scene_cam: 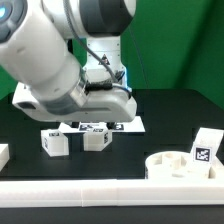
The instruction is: Assemble stool
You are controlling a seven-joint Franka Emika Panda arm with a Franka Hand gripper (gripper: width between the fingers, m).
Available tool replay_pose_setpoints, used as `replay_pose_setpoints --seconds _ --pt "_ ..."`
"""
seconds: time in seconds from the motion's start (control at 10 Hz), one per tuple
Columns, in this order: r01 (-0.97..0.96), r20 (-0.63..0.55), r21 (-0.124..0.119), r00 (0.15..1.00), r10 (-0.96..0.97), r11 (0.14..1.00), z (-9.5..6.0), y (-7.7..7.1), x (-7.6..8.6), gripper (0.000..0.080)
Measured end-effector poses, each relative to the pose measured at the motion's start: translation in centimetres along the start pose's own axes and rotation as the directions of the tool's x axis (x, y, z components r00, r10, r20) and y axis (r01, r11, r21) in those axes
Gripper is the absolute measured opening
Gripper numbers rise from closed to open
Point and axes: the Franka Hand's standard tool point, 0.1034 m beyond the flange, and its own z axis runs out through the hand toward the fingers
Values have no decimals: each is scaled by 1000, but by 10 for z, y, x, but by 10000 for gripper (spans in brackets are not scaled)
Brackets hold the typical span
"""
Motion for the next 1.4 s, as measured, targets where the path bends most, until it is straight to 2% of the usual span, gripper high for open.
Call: replay_pose_setpoints --seconds 0.2,0.4,0.7,1.2,1.4 --pt "1 101 -1 995 0 1000 4 1 2 649" --pt "-8 100 -3 995 8 1000 9 4 6 649" --pt "-38 133 -13 990 39 999 28 7 9 649" --pt "-42 140 -26 989 45 999 34 2 7 649" --pt "-41 141 -28 989 45 999 35 1 6 392"
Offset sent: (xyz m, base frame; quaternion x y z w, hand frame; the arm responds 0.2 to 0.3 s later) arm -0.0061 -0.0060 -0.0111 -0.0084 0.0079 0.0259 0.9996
